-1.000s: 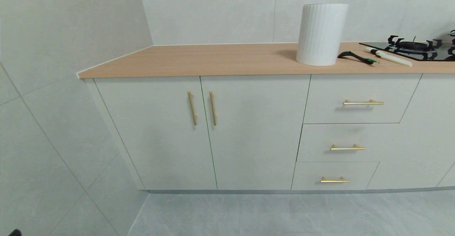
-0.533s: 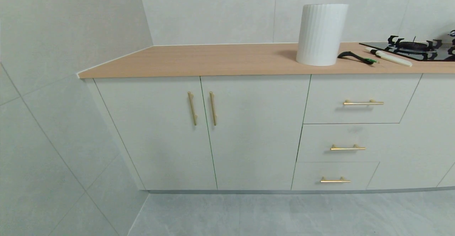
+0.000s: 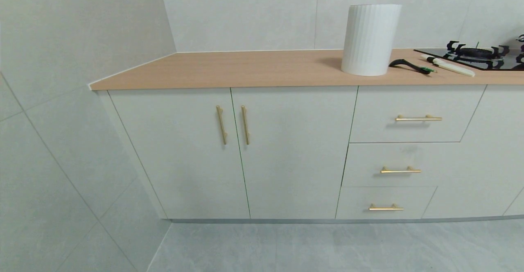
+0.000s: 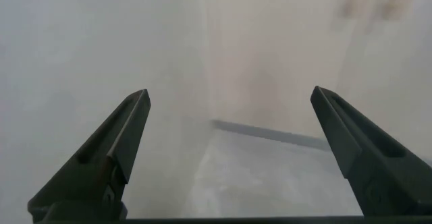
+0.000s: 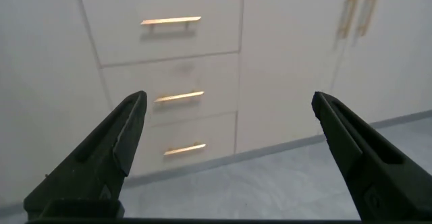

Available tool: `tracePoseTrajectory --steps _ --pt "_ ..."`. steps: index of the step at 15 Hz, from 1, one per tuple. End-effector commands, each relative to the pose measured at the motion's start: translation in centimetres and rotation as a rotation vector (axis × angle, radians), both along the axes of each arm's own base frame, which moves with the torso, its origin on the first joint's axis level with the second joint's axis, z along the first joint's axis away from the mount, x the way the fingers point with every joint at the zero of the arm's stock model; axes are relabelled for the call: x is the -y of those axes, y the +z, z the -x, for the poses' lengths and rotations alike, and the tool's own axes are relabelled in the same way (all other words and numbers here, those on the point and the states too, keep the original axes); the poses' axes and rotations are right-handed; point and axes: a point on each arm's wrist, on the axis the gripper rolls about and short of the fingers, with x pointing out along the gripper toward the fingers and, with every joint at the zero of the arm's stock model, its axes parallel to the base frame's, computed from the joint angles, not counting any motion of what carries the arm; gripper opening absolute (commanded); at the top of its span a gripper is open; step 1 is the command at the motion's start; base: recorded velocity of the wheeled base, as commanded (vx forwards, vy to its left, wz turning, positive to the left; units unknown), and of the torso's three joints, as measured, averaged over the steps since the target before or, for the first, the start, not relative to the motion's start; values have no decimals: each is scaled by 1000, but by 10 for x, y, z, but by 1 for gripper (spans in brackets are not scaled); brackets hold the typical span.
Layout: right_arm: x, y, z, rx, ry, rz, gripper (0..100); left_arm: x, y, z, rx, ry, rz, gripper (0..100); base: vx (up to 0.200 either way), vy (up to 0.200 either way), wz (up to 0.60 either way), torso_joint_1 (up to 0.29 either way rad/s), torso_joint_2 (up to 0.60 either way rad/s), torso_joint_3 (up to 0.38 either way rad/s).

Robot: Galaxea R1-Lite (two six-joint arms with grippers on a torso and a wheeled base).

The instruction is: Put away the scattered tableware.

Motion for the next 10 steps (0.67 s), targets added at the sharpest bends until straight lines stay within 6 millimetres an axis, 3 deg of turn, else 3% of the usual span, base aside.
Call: tracePoseTrajectory --steps 1,4,10 --pt "-1 -11 -2 -99 40 2 100 3 -3 -1 1 -114 -4 100 0 0 0 0 0 0" --pt "-1 -10 -2 -79 52 -30 100 5 -7 -2 -16 -230 7 100 0 0 0 0 0 0" --pt "-3 -9 -2 -96 128 71 100 5 -8 -3 -16 -239 30 100 0 0 0 0 0 0"
